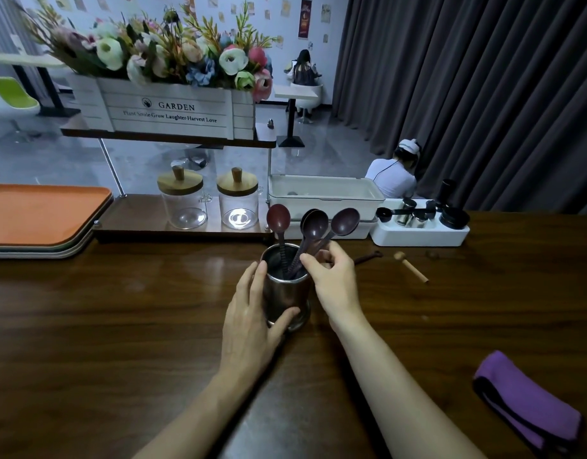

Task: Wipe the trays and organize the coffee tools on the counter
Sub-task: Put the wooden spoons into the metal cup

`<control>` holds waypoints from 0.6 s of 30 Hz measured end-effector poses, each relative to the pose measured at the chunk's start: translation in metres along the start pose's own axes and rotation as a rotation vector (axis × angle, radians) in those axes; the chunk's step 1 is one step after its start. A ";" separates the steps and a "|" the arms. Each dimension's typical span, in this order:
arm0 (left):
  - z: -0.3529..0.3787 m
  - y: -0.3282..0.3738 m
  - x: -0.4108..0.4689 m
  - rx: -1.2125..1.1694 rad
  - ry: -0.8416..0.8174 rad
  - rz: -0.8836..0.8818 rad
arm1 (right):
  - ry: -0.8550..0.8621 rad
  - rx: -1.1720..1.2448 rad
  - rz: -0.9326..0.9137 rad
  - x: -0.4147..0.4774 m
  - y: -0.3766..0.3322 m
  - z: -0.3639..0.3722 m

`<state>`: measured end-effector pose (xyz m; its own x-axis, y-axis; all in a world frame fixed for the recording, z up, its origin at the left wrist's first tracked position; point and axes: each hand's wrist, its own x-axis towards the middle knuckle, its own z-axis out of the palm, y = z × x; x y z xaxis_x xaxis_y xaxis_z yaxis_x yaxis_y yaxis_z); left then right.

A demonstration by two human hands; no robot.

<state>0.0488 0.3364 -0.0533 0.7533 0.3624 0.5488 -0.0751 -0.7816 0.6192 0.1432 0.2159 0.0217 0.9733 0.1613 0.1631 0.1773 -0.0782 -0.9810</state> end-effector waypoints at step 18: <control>-0.002 0.005 -0.004 -0.069 0.018 -0.051 | -0.054 0.093 0.214 0.001 0.035 -0.047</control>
<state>0.0436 0.3320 -0.0510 0.7451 0.4108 0.5254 -0.0819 -0.7255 0.6833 0.1571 0.1671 -0.0072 0.9777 0.2031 -0.0534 -0.0491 -0.0262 -0.9984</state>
